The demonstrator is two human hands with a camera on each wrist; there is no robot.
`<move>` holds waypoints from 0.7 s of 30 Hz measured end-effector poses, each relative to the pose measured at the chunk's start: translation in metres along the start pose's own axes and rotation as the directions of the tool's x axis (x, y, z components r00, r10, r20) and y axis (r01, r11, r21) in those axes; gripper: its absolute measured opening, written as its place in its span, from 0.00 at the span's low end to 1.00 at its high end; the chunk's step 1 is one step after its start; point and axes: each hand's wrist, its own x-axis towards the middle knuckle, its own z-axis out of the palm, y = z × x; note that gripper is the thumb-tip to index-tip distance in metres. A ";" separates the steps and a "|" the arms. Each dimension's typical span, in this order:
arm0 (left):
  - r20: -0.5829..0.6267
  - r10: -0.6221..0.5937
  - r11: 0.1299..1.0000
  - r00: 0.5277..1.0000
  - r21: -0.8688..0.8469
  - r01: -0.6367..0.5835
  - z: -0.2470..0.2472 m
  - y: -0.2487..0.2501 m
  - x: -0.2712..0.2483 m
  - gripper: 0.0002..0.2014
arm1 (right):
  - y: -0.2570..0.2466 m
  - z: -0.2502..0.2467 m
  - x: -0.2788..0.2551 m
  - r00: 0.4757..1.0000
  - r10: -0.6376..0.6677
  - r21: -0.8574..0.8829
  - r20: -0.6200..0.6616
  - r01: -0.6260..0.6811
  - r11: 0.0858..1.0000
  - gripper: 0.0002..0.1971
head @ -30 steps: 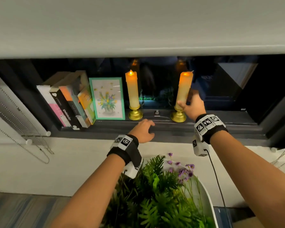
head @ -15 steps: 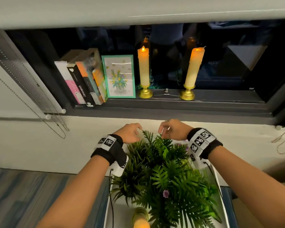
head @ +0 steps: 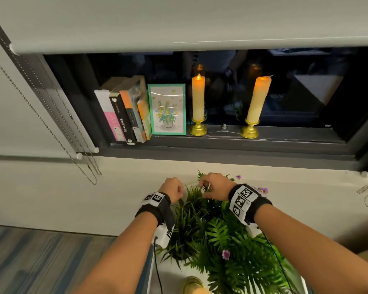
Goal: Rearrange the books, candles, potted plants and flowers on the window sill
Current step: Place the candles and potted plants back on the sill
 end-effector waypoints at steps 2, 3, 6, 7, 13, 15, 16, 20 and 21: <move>-0.041 0.024 0.998 0.999 -0.059 -0.026 -0.006 -0.002 0.000 0.10 | -0.003 -0.001 0.000 1.000 0.001 0.005 -0.023 -0.001 1.000 0.18; -0.061 0.036 0.996 0.997 -0.081 -0.041 -0.009 -0.003 0.001 0.09 | -0.004 -0.001 0.000 1.000 0.000 0.011 -0.029 0.000 1.000 0.19; -0.107 0.066 0.989 0.992 -0.123 -0.079 -0.021 -0.003 0.001 0.08 | -0.006 0.003 -0.001 0.999 0.011 -0.009 -0.034 -0.012 1.000 0.23; -0.120 0.078 0.986 0.990 -0.136 -0.094 -0.025 -0.003 0.002 0.07 | -0.007 0.004 -0.001 0.999 0.018 -0.019 -0.041 -0.018 1.000 0.23; -0.168 0.136 0.971 0.976 -0.175 -0.165 -0.046 0.003 0.000 0.07 | -0.007 0.004 0.000 0.996 0.041 -0.078 -0.076 -0.047 0.996 0.20; -0.182 0.153 0.967 0.971 -0.177 -0.185 -0.052 0.005 -0.002 0.08 | -0.008 0.005 0.000 0.996 0.055 -0.106 -0.077 -0.063 0.992 0.19; -0.191 0.157 0.965 0.969 -0.181 -0.192 -0.055 0.007 -0.003 0.09 | -0.008 0.005 0.001 0.995 0.062 -0.112 -0.077 -0.070 0.991 0.19; -0.247 0.178 0.954 0.953 -0.193 -0.228 -0.071 0.013 -0.006 0.11 | -0.009 0.009 0.002 0.993 0.081 -0.077 -0.084 -0.087 0.993 0.19; -0.264 0.183 0.952 0.947 -0.192 -0.237 -0.075 0.014 -0.006 0.11 | -0.008 0.010 0.003 0.992 0.088 -0.064 -0.088 -0.094 0.993 0.20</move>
